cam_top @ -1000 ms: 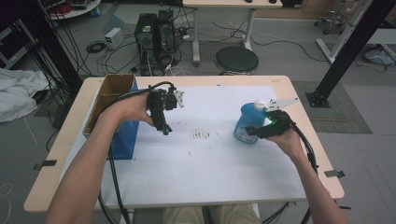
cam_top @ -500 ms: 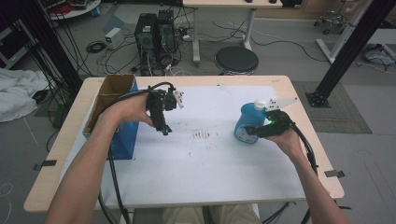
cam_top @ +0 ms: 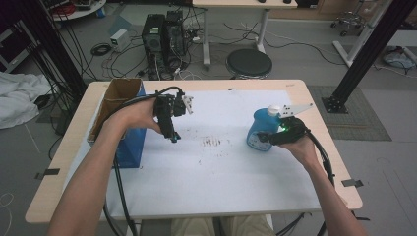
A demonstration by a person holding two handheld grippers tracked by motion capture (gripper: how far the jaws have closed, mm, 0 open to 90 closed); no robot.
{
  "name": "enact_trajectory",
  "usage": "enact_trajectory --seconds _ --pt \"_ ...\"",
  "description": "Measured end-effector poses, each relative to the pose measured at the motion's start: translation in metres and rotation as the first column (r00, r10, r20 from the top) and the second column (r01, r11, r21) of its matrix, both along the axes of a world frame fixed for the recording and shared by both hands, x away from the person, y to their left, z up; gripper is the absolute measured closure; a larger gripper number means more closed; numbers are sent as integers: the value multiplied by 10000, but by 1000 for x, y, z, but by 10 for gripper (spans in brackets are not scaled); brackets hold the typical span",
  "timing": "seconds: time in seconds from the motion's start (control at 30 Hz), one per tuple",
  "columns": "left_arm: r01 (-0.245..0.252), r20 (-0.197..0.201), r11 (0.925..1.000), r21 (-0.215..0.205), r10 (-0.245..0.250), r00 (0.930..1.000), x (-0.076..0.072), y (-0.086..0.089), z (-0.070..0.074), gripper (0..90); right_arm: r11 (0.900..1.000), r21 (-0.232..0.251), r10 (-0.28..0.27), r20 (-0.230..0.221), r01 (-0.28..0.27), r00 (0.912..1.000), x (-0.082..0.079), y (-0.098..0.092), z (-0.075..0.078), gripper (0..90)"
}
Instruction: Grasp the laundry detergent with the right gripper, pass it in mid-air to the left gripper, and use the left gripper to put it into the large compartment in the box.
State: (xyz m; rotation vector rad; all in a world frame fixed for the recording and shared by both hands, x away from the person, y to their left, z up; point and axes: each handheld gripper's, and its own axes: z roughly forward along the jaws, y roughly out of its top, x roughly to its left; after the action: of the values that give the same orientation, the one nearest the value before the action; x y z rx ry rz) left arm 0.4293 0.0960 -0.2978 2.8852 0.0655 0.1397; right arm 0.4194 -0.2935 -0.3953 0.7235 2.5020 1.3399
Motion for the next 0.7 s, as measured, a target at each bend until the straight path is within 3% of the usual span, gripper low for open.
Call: enact_trajectory --seconds 0.2,0.7 --pt "30 35 10000 -10 -30 10000 0 0 1 126 9999 -101 78 153 -76 9999 1 1 -4 417" --pt "-31 48 9997 -250 32 10000 -2 1 4 126 9998 -99 188 209 -186 9996 1 0 -4 454"
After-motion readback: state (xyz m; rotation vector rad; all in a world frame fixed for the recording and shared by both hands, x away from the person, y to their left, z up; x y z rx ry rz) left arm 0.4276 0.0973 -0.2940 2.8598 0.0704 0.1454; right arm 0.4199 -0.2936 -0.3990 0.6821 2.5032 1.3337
